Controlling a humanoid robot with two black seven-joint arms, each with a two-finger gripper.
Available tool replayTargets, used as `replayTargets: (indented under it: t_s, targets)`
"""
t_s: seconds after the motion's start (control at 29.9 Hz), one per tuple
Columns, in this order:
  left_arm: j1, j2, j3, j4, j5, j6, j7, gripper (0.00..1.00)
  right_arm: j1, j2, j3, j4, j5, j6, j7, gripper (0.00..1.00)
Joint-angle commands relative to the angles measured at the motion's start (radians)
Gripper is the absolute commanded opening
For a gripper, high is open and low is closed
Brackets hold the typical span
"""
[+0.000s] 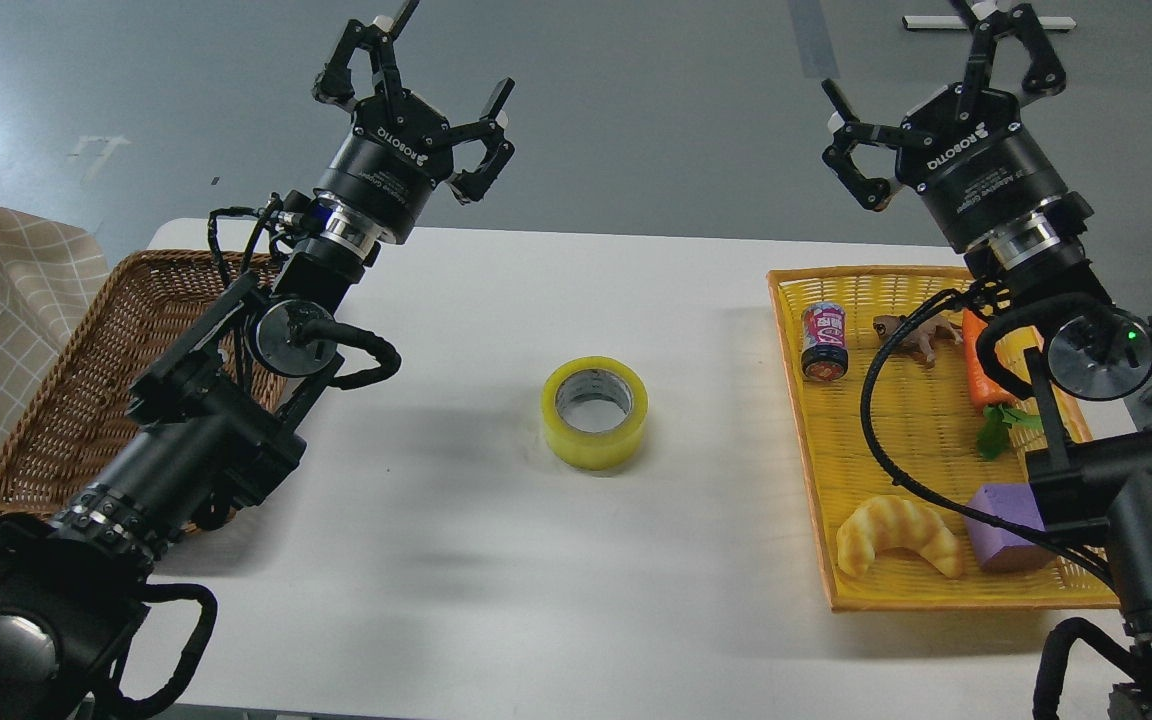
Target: Place and transfer tape with both arms
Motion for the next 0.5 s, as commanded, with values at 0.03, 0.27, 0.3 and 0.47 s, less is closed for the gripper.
replayTargets:
  t_s: [0.03,0.27,0.3,0.47]
  targets:
    - [0.001,0.002,0.000,0.000,0.006,0.000,0.000,0.98,-0.002,0.018,-0.035,-0.023,0.002,0.000,-0.052,1.00]
    - [0.004,0.012,0.000,-0.009,0.025,0.000,0.000,0.98,-0.004,0.018,-0.043,-0.043,0.000,0.000,-0.059,1.00]
    - [0.004,0.014,0.000,-0.009,0.025,0.000,0.000,0.98,-0.004,0.018,-0.043,-0.043,0.002,0.000,-0.059,1.00]
    - [0.004,0.031,0.000,-0.012,0.031,0.000,0.000,0.98,-0.007,0.019,-0.043,-0.041,0.002,0.000,-0.059,1.00]
